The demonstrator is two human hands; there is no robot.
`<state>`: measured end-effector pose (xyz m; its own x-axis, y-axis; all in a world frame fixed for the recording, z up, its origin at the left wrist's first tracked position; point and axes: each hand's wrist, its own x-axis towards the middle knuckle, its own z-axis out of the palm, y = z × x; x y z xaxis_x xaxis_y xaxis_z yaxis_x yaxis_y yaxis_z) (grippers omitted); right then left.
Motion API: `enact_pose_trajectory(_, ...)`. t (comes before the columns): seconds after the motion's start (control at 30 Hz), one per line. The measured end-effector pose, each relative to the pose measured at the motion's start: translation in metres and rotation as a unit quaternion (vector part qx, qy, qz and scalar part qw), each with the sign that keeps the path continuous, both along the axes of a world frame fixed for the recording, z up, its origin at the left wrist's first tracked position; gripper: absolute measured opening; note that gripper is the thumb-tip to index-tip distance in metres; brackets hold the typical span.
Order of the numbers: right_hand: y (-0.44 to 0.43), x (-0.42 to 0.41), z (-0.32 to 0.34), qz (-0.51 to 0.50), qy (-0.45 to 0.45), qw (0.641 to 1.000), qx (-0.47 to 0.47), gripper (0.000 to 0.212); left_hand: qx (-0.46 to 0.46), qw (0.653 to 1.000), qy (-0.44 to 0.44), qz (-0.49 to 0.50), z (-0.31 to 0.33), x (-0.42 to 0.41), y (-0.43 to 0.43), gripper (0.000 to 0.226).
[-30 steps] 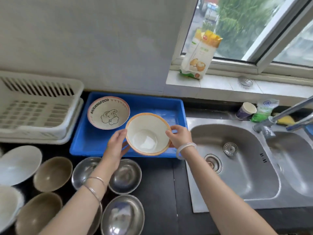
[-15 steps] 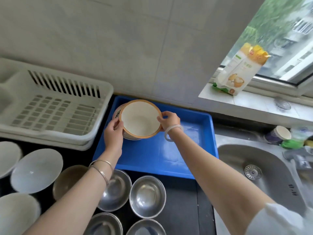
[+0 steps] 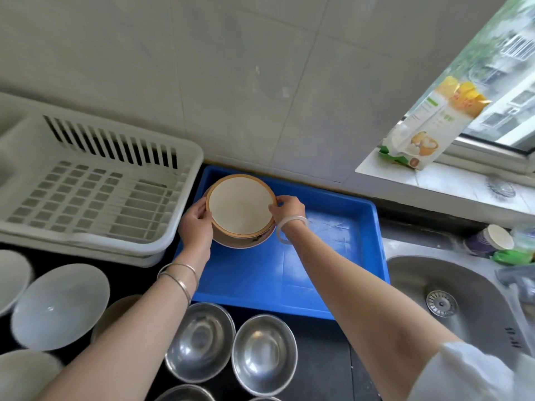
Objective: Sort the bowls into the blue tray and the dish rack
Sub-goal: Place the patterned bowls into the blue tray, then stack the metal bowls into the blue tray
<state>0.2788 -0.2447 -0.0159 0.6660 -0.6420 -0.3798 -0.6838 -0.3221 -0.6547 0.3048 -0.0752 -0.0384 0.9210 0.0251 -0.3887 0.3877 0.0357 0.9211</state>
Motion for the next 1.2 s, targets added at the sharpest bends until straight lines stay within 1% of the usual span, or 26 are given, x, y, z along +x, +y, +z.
enact_pose_trajectory(0.13, 0.000, -0.004, -0.003, 0.010, -0.017, 1.000, 0.001, 0.026, 0.009, 1.000, -0.011, 0.005, -0.001, -0.001, 0.000, 0.039)
enact_pose_trajectory(0.27, 0.005, -0.014, -0.005, 0.009, -0.055, 0.998, 0.017, 0.033, 0.020, 1.000, 0.008, 0.020, 0.001, -0.001, -0.002, 0.045)
enact_pose_trajectory(0.37, 0.012, -0.022, -0.006, -0.007, -0.075, 0.996, 0.045, 0.035, 0.038, 0.999, 0.005, 0.017, 0.001, -0.004, -0.004, 0.039)
enact_pose_trajectory(0.47, 0.016, -0.030, -0.003, -0.005, -0.077, 0.995, 0.066, 0.035, 0.040, 0.999, 0.004, 0.009, 0.001, -0.011, -0.003, 0.037)
enact_pose_trajectory(0.6, 0.014, -0.040, 0.011, -0.009, -0.066, 0.993, 0.098, 0.039, 0.020, 1.000, 0.010, -0.014, 0.008, -0.027, 0.005, 0.037)
enact_pose_trajectory(0.67, 0.012, -0.052, 0.020, 0.011, -0.062, 0.996, 0.066, 0.041, 0.048, 0.999, 0.005, -0.017, 0.012, -0.041, 0.013, 0.039)
enact_pose_trajectory(0.73, 0.013, -0.074, 0.029, 0.041, -0.072, 0.996, 0.030, 0.038, 0.075, 0.997, 0.002, -0.013, 0.014, -0.064, 0.023, 0.040)
enact_pose_trajectory(0.8, 0.018, -0.101, 0.034, 0.066, -0.081, 0.994, 0.026, 0.035, 0.095, 0.995, 0.000, -0.024, 0.018, -0.091, 0.031, 0.037)
enact_pose_trajectory(0.87, 0.024, -0.131, 0.035, 0.079, -0.080, 0.993, 0.036, 0.035, 0.103, 0.993, 0.004, -0.051, 0.021, -0.121, 0.038, 0.028)
enact_pose_trajectory(0.93, 0.026, -0.162, 0.032, 0.089, -0.069, 0.993, 0.043, 0.034, 0.117, 0.989, 0.018, -0.084, 0.022, -0.155, 0.046, 0.017)
enact_pose_trajectory(1.0, 0.026, -0.193, 0.024, 0.098, -0.039, 0.993, 0.043, 0.030, 0.153, 0.980, 0.032, -0.121, 0.019, -0.188, 0.056, 0.010)
enact_pose_trajectory(1.13, 0.026, -0.246, -0.002, 0.136, 0.060, 0.989, 0.023, 0.024, 0.258, 0.943, 0.049, -0.205, 0.012, -0.243, 0.069, 0.011)
enact_pose_trajectory(1.2, 0.030, -0.264, -0.013, 0.161, 0.097, 0.982, 0.005, 0.023, 0.283, 0.931, 0.039, -0.226, 0.010, -0.260, 0.069, 0.014)
